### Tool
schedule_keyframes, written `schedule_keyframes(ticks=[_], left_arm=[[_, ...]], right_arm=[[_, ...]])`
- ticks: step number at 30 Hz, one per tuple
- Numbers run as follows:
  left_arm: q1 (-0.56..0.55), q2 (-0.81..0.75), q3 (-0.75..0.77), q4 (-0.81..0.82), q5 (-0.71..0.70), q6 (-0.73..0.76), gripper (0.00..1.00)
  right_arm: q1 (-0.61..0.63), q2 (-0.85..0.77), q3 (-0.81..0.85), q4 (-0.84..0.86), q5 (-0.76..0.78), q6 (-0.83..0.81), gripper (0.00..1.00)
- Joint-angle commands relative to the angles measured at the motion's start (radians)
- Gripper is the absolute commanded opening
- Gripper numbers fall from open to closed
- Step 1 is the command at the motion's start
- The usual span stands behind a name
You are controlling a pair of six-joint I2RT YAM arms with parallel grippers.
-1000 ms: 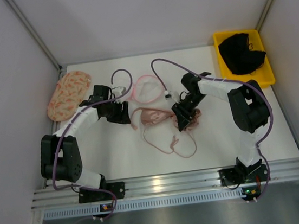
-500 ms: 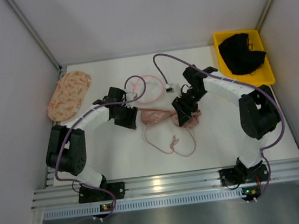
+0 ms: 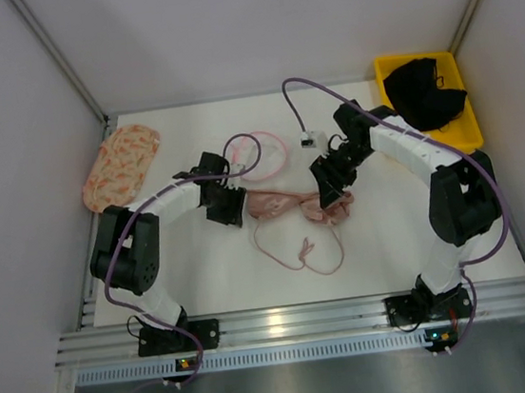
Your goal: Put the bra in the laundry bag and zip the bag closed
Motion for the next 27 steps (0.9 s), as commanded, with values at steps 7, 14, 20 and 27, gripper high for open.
schedule_keyframes(ticks=[7,14,20,27], left_arm=[[0.003,0.048,0.051,0.061,0.026,-0.026,0.26],[0.036,-0.049,0.094,-0.089,0.177,0.079,0.0],[0.059,-0.11,0.235,-0.221,0.526,0.155,0.0],[0.011,-0.005,0.313,-0.219,0.637,0.083,0.0]], right_arm=[[-0.046,-0.055,0.039,-0.03,0.0,-0.02,0.66],[-0.064,-0.069,0.015,-0.024,0.002,-0.029,0.62],[-0.07,-0.083,-0.011,-0.03,0.003,-0.046,0.61],[-0.07,-0.084,-0.015,-0.067,0.003,-0.07,0.59]])
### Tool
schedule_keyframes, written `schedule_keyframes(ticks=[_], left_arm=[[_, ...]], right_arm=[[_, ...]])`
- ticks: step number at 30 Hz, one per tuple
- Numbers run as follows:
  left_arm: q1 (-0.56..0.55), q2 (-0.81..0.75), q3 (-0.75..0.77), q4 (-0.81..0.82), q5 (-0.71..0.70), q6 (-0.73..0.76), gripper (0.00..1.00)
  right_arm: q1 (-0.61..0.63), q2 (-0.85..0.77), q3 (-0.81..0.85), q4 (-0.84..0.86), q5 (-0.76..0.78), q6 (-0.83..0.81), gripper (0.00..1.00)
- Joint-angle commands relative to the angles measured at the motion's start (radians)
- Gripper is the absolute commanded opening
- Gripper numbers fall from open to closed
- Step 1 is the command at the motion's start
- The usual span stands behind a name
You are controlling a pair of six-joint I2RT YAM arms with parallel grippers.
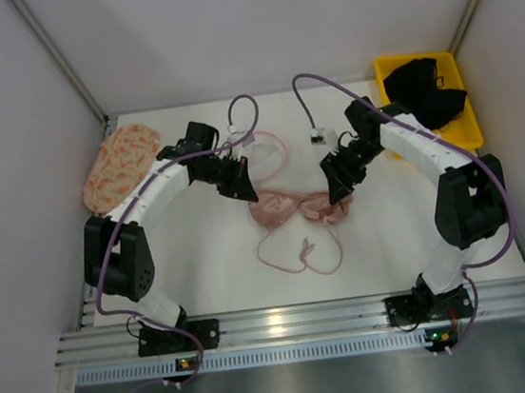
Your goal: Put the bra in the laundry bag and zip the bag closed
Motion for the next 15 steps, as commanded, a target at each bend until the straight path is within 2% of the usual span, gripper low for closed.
schedule_keyframes(ticks=[1,6,13,15], left_arm=[[-0.041,0.062,0.053,-0.036,0.109,-0.02,0.0],[-0.153,0.131,0.06,0.046,-0.003,-0.079,0.0],[-0.202,0.268,0.039,0.152,-0.126,-0.191,0.0],[-0.202,0.303,0.031,0.163,-0.147,-0.194,0.04]], right_arm=[[-0.009,-0.053,-0.006,-0.021,-0.01,-0.019,0.59],[-0.009,-0.073,-0.031,-0.021,-0.019,0.001,0.59],[-0.009,-0.128,-0.086,-0.014,-0.006,0.015,0.59],[-0.009,-0.139,-0.101,-0.008,-0.003,0.024,0.59]])
